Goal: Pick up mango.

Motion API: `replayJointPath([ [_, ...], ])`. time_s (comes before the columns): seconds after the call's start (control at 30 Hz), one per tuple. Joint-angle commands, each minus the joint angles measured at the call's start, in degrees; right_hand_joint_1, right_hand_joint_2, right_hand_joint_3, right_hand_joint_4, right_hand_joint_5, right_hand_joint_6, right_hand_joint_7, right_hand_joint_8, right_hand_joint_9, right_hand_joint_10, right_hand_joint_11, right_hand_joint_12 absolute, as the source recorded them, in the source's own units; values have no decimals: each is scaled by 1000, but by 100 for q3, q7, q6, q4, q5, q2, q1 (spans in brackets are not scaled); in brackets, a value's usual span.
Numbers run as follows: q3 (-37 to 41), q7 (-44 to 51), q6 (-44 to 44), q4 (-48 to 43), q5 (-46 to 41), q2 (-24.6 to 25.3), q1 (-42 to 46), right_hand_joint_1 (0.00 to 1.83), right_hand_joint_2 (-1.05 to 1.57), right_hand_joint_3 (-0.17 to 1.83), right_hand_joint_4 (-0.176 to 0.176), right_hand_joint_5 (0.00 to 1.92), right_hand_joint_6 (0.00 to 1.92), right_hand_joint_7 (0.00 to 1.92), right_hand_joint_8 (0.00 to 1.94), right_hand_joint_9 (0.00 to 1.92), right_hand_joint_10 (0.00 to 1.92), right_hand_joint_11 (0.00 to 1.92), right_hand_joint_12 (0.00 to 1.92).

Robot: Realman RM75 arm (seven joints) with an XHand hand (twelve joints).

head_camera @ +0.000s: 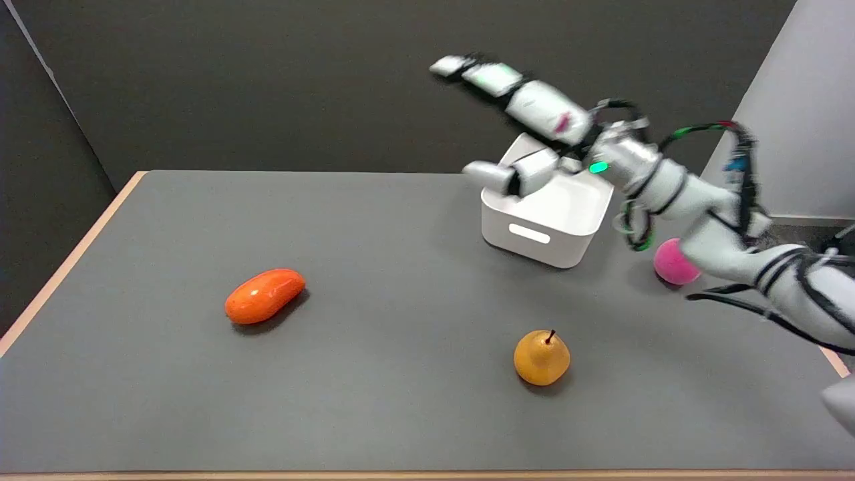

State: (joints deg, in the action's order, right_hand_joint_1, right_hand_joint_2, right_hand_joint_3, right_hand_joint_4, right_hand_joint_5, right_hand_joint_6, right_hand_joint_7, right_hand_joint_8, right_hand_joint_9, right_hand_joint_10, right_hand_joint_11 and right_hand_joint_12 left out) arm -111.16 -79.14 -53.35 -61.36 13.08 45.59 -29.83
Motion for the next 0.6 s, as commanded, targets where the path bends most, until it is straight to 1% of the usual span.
replayJointPath([
  [0.03, -1986, 478, 2012, -1130, 1848, 1648, -781, 320, 518, 963, -57, 26, 202, 25, 160, 1, 232, -1, 524],
  [0.1, -2014, 478, 2065, -1039, 2001, 1867, -789, 306, 507, 949, -31, 32, 227, 38, 175, 11, 259, -1, 529],
  [0.17, -2084, 478, 2134, -933, 2076, 2105, -829, 314, 520, 949, -24, 32, 238, 35, 185, 11, 270, -1, 518],
  [0.33, -2363, 478, 2287, -527, 2087, 2703, -1022, 318, 529, 949, -21, 38, 243, 45, 189, 14, 273, -1, 514],
  [0.43, -2531, 478, 2400, -62, 2097, 3151, -1174, 318, 530, 948, -21, 40, 249, 48, 192, 15, 277, -1, 526],
  [0.47, -2618, 478, 2445, 211, 2114, 3331, -1249, 331, 530, 952, -20, 46, 242, 54, 182, 22, 265, -1, 521],
  [0.5, -2673, 478, 2478, 406, 2142, 3481, -1295, 424, 531, 981, -17, 82, 182, 90, 105, 73, 175, 1, 464],
  [0.53, -2716, 478, 2509, 573, 2170, 3602, -1340, 472, 534, 998, -14, 100, 155, 108, 72, 99, 132, 1, 438],
  [0.6, -2789, 478, 2573, 889, 2214, 3830, -1427, 474, 543, 1003, -13, 97, 174, 105, 94, 95, 148, 1, 452],
])
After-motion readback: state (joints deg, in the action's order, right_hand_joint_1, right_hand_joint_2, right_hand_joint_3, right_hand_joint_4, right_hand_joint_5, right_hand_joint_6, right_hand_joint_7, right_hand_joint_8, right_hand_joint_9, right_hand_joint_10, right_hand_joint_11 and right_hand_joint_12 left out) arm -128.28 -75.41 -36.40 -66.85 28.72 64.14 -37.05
